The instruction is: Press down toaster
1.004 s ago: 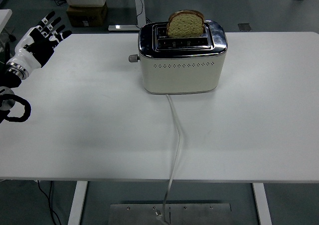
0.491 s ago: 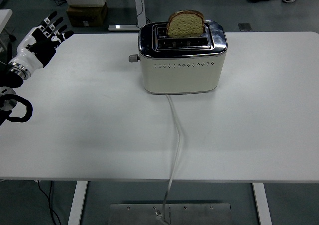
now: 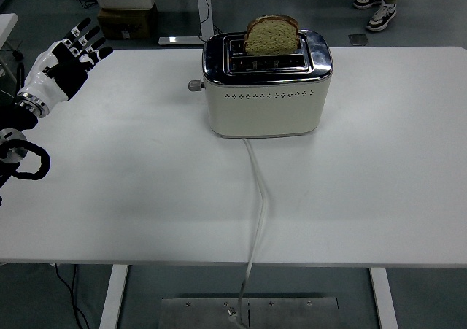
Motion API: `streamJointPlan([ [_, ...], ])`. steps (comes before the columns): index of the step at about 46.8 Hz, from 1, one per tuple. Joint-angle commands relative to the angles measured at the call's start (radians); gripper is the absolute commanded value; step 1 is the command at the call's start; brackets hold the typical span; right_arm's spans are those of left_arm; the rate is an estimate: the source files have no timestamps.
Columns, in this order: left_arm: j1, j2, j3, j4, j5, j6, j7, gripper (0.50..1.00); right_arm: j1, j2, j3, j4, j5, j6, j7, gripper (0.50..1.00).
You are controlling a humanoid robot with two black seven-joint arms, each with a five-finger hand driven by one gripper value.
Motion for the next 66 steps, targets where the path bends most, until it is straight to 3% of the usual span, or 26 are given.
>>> streamJointPlan([
  [1,0.000,0.000,0.000,0.000,-0.002,0.002,0.000,1.000,0.000,0.000,0.000,0.000,0.000,0.000,0.000,0.998],
  [43,-0.032,0.006,0.002,-0.015,0.014,0.008,0.003,1.000,0.000,0.000,0.002,0.002,-0.002,0.000,0.000,0.998],
  [48,-0.051,0.011,0.003,-0.046,0.098,0.005,0.009,1.000,0.002,0.000,0.002,0.002,-0.002,0.000,0.000,1.000],
  [55,-0.078,0.020,0.005,-0.139,0.354,0.011,0.020,1.000,0.002,0.000,0.000,0.002,-0.002,0.000,0.000,0.998],
  [58,-0.092,0.040,0.005,-0.188,0.438,0.012,0.049,1.000,0.002,0.000,0.000,0.002,-0.002,0.000,0.000,0.998],
  [66,-0.126,0.124,0.006,-0.308,0.486,0.009,0.203,1.000,0.002,0.000,0.000,0.002,-0.002,0.000,0.000,1.000],
])
